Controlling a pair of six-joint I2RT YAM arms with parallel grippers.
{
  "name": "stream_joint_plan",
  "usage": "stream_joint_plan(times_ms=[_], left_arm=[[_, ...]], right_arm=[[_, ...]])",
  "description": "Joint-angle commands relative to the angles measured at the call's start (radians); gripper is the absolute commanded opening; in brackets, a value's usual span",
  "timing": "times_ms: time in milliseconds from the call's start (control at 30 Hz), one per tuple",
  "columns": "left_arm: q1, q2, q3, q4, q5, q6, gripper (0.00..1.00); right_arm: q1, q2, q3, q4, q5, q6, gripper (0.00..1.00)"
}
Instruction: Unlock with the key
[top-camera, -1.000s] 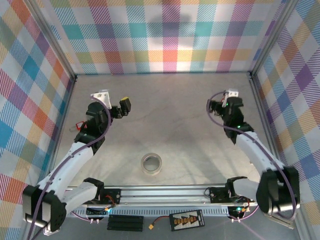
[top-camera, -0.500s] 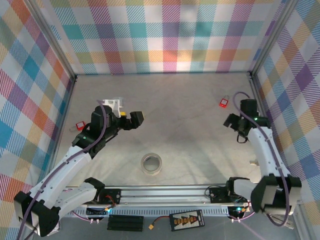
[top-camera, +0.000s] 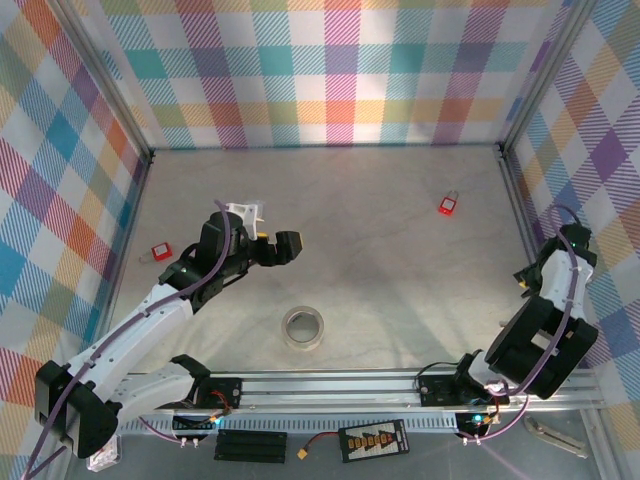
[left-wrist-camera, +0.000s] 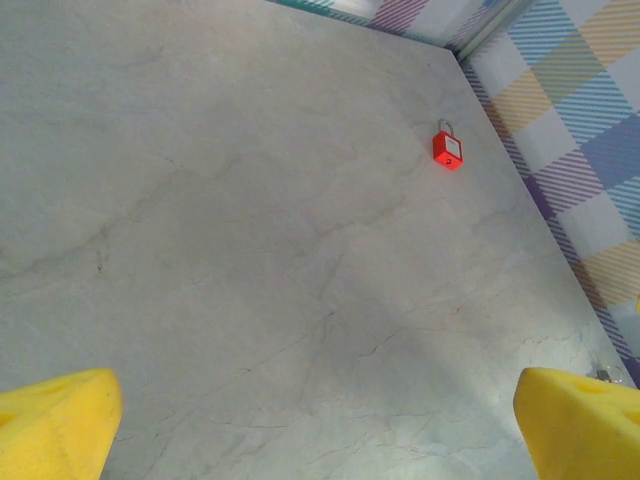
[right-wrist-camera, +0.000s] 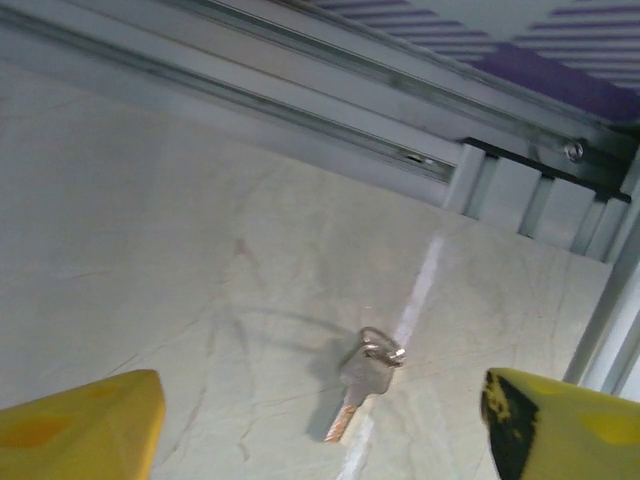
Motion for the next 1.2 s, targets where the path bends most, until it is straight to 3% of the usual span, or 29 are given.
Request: stream_joint_plan(times_ms=[0,267,1167], left_arm=[[-0.008,-0.01,0.038,-0.026,0.01,0.002,1.0],[-0.01,-0.006,0.032,-0.037,-0.003,0.01,1.0],[-0.011,0.02,0.02,-0.027,0.016,-0.026,0.99]], right_arm=[[-0.032,0.026,-0.023,0.015,-0.024,0.018,0.77],[-0.089,0.073,-0.059,0.048,-0.031,0.018,0.61],[-0.09,0.18,-0.089,0.042,-0.06,0.018,0.41]])
